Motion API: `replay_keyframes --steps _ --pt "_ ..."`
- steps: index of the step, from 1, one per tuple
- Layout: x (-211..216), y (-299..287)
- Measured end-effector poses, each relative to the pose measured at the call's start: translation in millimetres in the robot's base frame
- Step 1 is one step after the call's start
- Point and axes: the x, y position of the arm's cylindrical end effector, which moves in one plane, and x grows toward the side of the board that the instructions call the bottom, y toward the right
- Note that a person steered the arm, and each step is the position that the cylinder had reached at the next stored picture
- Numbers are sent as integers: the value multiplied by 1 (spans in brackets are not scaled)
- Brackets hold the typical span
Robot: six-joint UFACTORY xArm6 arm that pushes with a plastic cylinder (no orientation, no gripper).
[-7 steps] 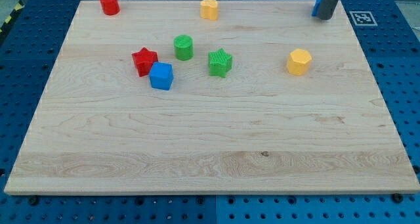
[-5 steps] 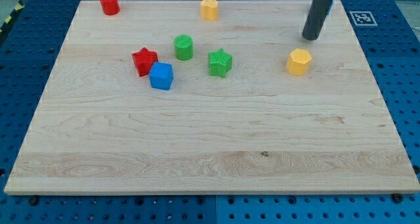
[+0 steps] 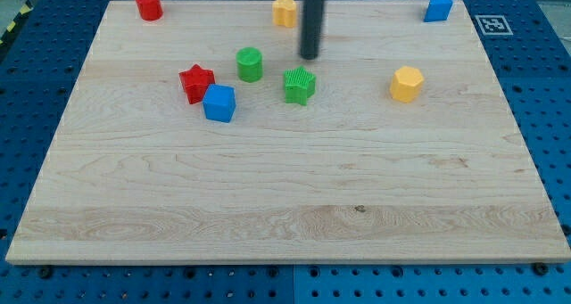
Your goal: Push the green circle above the red star
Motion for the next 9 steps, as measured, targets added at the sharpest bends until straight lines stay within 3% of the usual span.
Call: replay_keyframes --steps 2,3,5,9 --pt "0 -120" --pt "-2 -103" --pt "11 -10" --pt "47 -93"
